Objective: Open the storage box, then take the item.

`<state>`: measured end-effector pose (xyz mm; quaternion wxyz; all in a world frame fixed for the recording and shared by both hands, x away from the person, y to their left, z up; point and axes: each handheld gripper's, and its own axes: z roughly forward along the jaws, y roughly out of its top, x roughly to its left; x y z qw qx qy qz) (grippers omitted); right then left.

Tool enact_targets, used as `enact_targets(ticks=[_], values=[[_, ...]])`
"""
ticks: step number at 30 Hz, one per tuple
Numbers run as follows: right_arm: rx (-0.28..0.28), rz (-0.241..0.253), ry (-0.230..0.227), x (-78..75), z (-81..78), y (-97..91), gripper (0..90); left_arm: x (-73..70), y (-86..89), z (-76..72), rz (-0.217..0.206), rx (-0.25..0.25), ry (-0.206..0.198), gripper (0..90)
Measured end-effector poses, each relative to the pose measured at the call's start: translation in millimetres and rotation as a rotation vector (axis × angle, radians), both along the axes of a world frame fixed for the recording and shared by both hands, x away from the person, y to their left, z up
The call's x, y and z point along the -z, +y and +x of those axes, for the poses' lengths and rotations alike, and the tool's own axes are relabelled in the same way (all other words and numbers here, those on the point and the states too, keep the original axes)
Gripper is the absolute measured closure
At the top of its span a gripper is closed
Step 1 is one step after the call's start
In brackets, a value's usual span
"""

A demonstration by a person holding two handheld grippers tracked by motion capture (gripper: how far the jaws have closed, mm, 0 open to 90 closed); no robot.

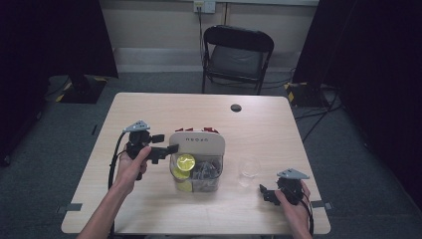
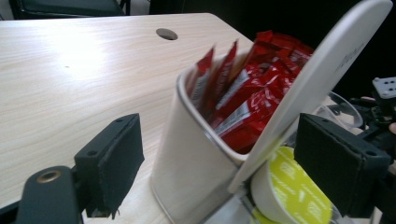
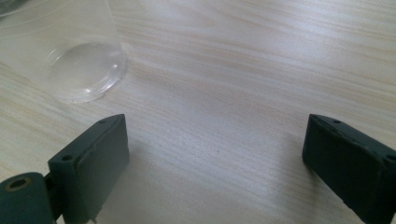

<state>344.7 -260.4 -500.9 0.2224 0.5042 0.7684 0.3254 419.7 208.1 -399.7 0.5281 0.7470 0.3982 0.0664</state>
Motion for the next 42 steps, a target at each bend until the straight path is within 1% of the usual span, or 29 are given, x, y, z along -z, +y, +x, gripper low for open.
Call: enact_targets(ticks=[4, 6, 9, 11, 12, 16, 17, 20, 21, 22, 23, 24, 27, 28, 31, 32, 35, 36, 39, 42], values=[[0.001, 0.001, 0.0, 0.0, 0.0, 0.1, 6.6, 0.6, 0.4, 1.0, -0.003, 0.001, 0.007, 11.8], [0.001, 0.001, 0.0, 0.0, 0.0, 0.1, 6.6, 0.2, -0.4, 0.6, 0.013, 0.002, 0.004, 12.0], [-0.003, -0.001, -0.001, 0.0, 0.3, -0.2, 6.6, -0.4, -1.8, -0.3, 0.011, 0.004, 0.005, 15.2], [-0.003, -0.001, 0.0, 0.0, 0.3, -0.2, 6.5, -2.2, -3.8, -1.9, 0.017, 0.0, 0.005, 16.0], [-0.005, -0.001, 0.0, 0.0, 0.6, -0.4, 6.3, -3.6, -4.6, -1.7, 0.038, 0.005, -0.006, 16.2], [-0.005, -0.001, 0.0, -0.1, 0.3, -0.6, 6.4, -3.1, -4.2, -0.4, 0.034, 0.009, 0.003, 15.4], [-0.006, 0.003, 0.003, -0.2, -0.9, -1.2, 6.5, -3.4, -4.7, -1.1, 0.038, 0.006, -0.001, 15.4], [-0.013, 0.007, 0.002, -0.5, -1.2, -2.1, 8.2, -3.6, -5.3, -2.7, 0.038, -0.004, -0.001, 16.1], [-0.015, 0.006, 0.002, -1.1, -1.3, -2.3, 10.5, -4.1, -5.7, -3.4, 0.046, -0.007, -0.005, 16.1], [-0.025, 0.009, 0.003, -2.2, -1.6, -2.4, 15.7, -4.7, -6.0, -3.6, 0.054, -0.005, -0.009, 16.4], [-0.03, 0.012, -0.001, -3.3, -2.0, -2.4, 16.2, -5.1, -6.1, -3.5, 0.056, -0.006, -0.01, 16.3], [-0.038, 0.023, -0.006, -5.5, -3.1, -1.6, 15.3, -5.2, -6.4, -3.3, 0.05, -0.007, -0.009, 15.8], [-0.041, 0.028, -0.013, -7.9, -4.3, -0.8, 14.7, -4.8, -6.2, -3.5, 0.054, -0.007, -0.009, 15.7], [-0.045, 0.04, -0.017, -10.5, -5.9, 0.4, 14.6, -4.8, -5.9, -3.5, 0.055, -0.009, -0.009, 15.4], [-0.055, 0.044, -0.009, -12.7, -7.4, 1.6, 14.7, -4.6, -4.9, -2.9, 0.056, -0.008, -0.011, 15.2], [-0.064, 0.056, -0.011, -16.6, -9.8, 3.1, 14.7, -4.7, -4.2, -2.7, 0.059, -0.006, -0.008, 15.1], [-0.066, 0.052, -0.017, -19.4, -11.9, 4.2, 14.8, -5.2, -3.8, -3.4, 0.067, -0.009, -0.013, 15.2], [-0.075, 0.06, -0.02, -21.9, -14.2, 5.5, 15.0, -5.7, -3.2, -4.0, 0.074, -0.012, -0.016, 15.3], [-0.087, 0.066, -0.021, -24.7, -16.5, 7.1, 15.5, -5.7, -2.8, -3.7, 0.071, -0.012, -0.011, 15.1], [-0.113, 0.087, -0.03, -31.1, -20.8, 9.9, 16.1, -5.3, -2.9, -3.6, 0.067, -0.012, -0.012, 15.1]])
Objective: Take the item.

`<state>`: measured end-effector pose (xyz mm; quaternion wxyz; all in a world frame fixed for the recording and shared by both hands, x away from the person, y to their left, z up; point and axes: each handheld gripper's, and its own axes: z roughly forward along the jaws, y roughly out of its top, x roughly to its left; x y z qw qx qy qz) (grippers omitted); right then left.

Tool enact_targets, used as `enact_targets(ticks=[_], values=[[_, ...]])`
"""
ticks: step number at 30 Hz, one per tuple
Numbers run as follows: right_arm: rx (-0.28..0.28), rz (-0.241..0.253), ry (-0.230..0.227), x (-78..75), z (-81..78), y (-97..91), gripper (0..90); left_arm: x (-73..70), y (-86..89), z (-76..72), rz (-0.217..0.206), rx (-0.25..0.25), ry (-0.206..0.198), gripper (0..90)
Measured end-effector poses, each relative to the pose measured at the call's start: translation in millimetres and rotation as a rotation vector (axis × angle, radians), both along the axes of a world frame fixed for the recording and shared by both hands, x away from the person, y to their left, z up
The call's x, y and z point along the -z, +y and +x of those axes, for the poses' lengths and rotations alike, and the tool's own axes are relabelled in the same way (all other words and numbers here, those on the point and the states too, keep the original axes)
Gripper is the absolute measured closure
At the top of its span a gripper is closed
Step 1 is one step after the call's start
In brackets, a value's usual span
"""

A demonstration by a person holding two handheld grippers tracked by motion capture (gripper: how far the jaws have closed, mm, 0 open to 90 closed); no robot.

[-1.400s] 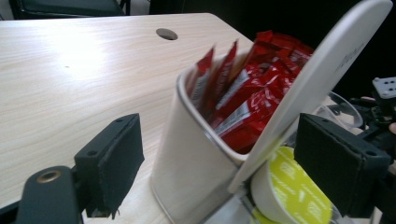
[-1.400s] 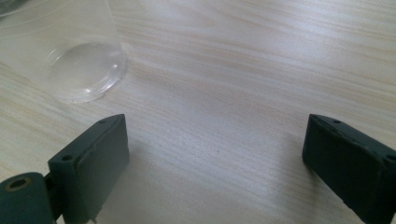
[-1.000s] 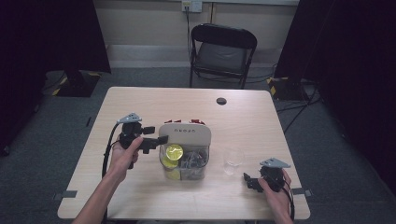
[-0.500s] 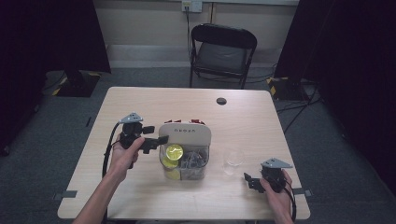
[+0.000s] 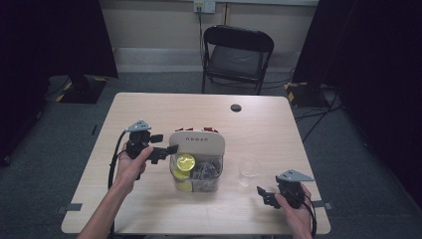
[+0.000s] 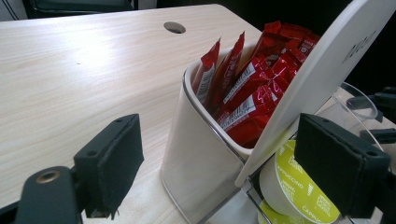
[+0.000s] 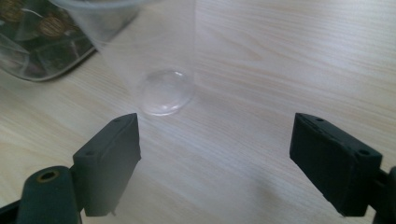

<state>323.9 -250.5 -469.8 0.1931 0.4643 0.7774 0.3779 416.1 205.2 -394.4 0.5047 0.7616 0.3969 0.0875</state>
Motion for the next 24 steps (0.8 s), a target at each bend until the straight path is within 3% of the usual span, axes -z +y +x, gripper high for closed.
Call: enact_targets(ticks=[10, 24], values=[[-0.067, 0.069, -0.023, -15.7, -6.5, 5.6, 17.3, 1.9, -3.2, 0.5, 0.018, 0.004, 0.015, 15.1], [-0.139, 0.089, -0.087, -39.1, -10.4, 18.8, 17.1, 2.0, -0.6, 0.5, 0.01, 0.002, 0.02, 15.1]])
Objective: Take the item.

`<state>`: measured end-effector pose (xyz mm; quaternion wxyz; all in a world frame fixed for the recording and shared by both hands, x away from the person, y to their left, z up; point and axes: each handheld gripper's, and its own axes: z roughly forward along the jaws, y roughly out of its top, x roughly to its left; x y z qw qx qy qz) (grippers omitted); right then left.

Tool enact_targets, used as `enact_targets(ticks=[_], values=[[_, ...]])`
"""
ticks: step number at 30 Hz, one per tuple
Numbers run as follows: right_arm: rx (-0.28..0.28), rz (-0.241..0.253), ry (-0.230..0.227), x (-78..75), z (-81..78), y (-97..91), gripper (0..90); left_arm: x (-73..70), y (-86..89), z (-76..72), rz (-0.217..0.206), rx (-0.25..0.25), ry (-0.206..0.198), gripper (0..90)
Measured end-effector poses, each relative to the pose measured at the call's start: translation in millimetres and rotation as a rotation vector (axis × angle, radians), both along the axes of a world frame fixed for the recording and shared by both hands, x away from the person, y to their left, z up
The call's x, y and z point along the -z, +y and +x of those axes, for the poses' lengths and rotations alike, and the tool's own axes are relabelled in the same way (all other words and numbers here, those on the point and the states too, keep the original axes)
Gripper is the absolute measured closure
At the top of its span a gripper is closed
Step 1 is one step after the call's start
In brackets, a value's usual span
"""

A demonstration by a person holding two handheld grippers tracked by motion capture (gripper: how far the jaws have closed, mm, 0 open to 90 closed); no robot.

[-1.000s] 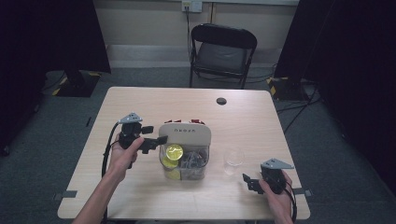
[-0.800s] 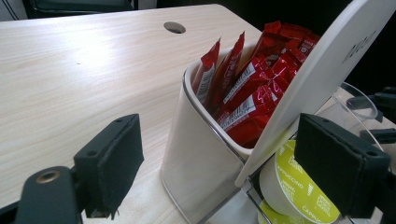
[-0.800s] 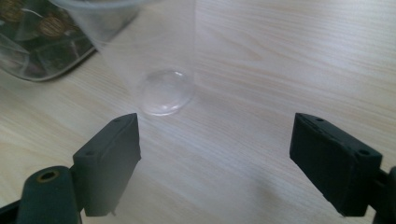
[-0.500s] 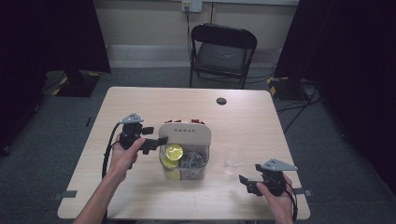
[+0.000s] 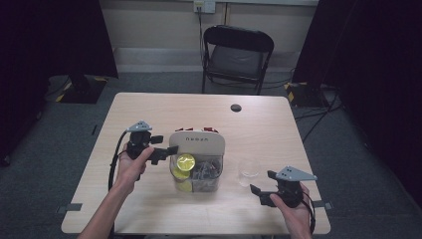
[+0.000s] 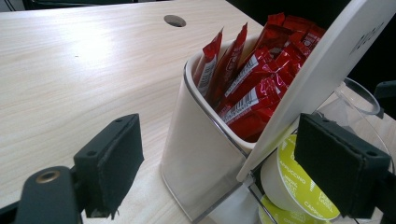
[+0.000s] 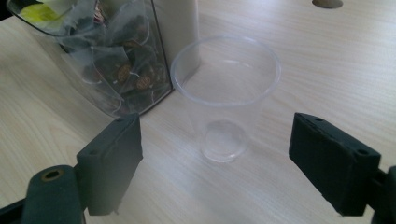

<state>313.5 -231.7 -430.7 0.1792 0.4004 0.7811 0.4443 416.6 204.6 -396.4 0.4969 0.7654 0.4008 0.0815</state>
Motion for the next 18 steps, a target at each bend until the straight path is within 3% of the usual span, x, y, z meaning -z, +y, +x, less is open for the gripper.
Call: enact_targets(ticks=[11, 18], values=[[-0.069, 0.005, -0.059, -19.5, 3.6, 19.4, 17.6, 0.7, -1.3, 0.2, 0.008, -0.001, 0.002, 14.9], [-0.138, 0.052, -0.069, -29.8, 10.5, 39.2, 21.8, 1.4, -2.1, 0.4, 0.015, 0.003, 0.0, 14.5]])
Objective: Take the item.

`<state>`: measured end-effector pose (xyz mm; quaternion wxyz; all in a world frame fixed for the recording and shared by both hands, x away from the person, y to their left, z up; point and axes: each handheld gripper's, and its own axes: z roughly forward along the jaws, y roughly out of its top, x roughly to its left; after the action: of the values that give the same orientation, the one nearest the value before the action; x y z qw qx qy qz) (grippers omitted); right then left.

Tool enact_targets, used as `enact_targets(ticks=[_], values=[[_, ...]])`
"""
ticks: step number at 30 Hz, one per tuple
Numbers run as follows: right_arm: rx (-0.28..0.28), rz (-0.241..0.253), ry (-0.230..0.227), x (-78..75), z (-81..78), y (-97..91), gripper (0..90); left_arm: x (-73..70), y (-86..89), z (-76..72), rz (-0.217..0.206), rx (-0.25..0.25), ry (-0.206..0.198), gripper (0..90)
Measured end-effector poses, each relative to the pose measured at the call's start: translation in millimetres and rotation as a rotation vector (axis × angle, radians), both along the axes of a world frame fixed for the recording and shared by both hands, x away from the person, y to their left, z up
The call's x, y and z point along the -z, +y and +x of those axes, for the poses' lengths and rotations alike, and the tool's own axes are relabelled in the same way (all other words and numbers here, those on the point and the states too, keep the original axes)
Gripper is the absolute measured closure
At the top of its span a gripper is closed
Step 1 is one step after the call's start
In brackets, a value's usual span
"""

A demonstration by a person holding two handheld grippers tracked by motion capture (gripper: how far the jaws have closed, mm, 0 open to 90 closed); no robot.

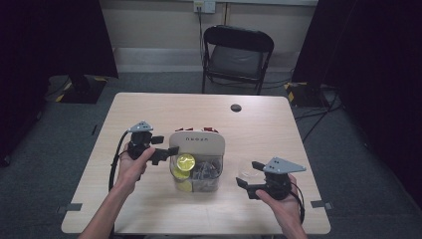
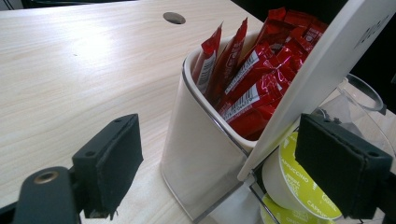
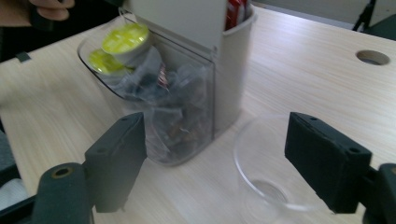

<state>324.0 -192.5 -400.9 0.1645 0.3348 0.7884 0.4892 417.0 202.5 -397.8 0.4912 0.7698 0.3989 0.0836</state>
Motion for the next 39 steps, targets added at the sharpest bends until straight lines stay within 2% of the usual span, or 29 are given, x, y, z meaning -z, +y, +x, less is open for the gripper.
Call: enact_targets(ticks=[7, 8, 14, 17, 25, 28, 31, 32, 39], values=[[-0.058, 0.017, -0.008, -8.6, 5.4, 17.1, 26.2, 0.3, 0.1, 0.6, -0.006, 0.002, 0.004, 14.2], [-0.084, 0.025, 0.001, -11.2, 7.7, 25.2, 28.0, -0.1, 0.0, 0.7, -0.001, 0.001, 0.004, 14.2], [-0.139, 0.023, 0.007, -11.7, 13.8, 41.7, 33.9, 0.1, 0.5, 1.6, 0.001, 0.007, 0.007, 13.9], [-0.172, 0.016, 0.031, -9.8, 20.3, 55.0, 38.3, 0.0, 0.5, 1.6, 0.001, 0.008, 0.006, 13.9], [-0.205, 0.004, 0.059, -5.2, 32.6, 71.3, 45.0, -0.7, 0.8, 0.8, 0.005, 0.004, 0.0, 14.1], [-0.213, 0.009, 0.074, -0.8, 40.4, 78.0, 50.0, 0.0, 0.9, 1.6, -0.006, 0.008, 0.003, 13.8], [-0.214, 0.004, 0.083, 2.0, 45.2, 78.9, 52.4, 0.0, 0.8, 1.6, -0.007, 0.008, 0.004, 13.8], [-0.21, 0.011, 0.099, 5.5, 49.8, 77.9, 54.3, 0.1, 0.9, 1.6, -0.007, 0.008, 0.005, 13.8], [-0.227, -0.006, 0.117, 10.7, 53.1, 79.3, 58.3, 0.1, 0.5, 1.1, -0.006, 0.003, 0.005, 13.9]])
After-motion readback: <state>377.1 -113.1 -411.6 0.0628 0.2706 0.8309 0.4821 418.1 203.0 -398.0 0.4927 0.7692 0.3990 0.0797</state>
